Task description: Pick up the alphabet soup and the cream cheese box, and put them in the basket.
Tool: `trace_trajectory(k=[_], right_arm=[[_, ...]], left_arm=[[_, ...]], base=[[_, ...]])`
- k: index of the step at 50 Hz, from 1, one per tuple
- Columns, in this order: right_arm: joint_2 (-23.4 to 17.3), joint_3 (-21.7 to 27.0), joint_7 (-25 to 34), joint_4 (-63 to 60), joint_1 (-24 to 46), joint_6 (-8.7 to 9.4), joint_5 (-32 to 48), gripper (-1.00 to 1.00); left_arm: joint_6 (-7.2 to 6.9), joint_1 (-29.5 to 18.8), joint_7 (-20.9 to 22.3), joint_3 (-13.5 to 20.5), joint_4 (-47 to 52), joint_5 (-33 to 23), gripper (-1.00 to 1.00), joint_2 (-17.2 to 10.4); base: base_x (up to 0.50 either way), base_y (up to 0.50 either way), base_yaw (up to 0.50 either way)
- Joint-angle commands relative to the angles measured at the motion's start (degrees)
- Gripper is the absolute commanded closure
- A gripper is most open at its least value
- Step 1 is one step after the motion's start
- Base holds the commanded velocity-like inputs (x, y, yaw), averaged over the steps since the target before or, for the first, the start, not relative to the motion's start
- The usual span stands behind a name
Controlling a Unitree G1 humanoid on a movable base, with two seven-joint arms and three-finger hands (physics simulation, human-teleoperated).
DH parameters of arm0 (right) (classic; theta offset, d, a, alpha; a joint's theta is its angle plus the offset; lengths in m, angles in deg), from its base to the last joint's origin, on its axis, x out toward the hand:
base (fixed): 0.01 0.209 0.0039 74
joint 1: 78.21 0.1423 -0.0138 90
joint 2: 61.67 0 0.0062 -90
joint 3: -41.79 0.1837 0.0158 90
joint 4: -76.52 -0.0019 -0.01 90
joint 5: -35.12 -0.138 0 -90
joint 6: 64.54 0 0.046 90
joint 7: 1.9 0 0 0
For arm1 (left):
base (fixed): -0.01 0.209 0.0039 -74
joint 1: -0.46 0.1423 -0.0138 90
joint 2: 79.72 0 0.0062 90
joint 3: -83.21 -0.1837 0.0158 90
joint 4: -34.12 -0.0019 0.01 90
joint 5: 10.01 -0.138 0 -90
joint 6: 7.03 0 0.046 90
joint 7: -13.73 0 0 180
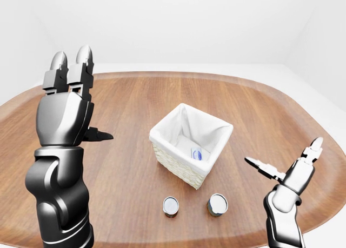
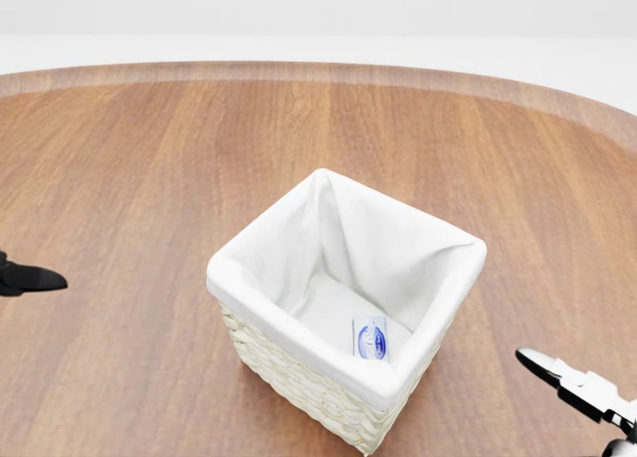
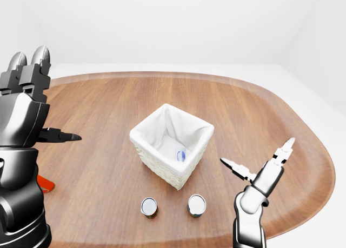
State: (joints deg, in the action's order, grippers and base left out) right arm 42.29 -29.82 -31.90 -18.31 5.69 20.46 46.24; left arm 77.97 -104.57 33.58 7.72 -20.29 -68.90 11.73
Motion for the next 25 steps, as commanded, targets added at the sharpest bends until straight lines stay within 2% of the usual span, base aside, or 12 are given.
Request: trace_trajectory(k=[1, 7, 12, 15, 25], right_arm=[[1.3, -0.1, 0.0, -3.7, -3.4, 0.0, 1.5, -1.0], [2.6, -0.1, 0.0, -7.9, -5.5, 0.0, 1.9, -1.0], [3.0, -2.0, 3.3, -10.0, -7.2, 0.0, 7.5, -1.0], [4.1, -1.9, 4.9, -13.2, -8.6, 0.0, 8.2, -1.0], [6.7, -2.7, 12.1, -23.2, -12.8, 3.48, 13.5, -1.0]], left_arm=[[0.0, 0.1, 0.3, -0.1, -0.1, -0.3, -1.0, 0.1], [0.0, -0.1, 1.0, -0.2, -0.2, -0.5, -1.0, 0.1], [0.0, 0.4, 0.9, -0.2, 0.0, -0.4, -1.0, 0.2], [0.0, 0.1, 1.4, -0.2, 0.1, -0.7, -1.0, 0.2], [0.0, 0.1, 1.5, -0.1, 0.5, -0.8, -1.0, 0.2]], base=[[0.0, 0.0, 0.0], [0.0, 0.0, 0.0], [0.0, 0.0, 0.0], [0.0, 0.0, 0.0], [0.0, 0.0, 0.0]])
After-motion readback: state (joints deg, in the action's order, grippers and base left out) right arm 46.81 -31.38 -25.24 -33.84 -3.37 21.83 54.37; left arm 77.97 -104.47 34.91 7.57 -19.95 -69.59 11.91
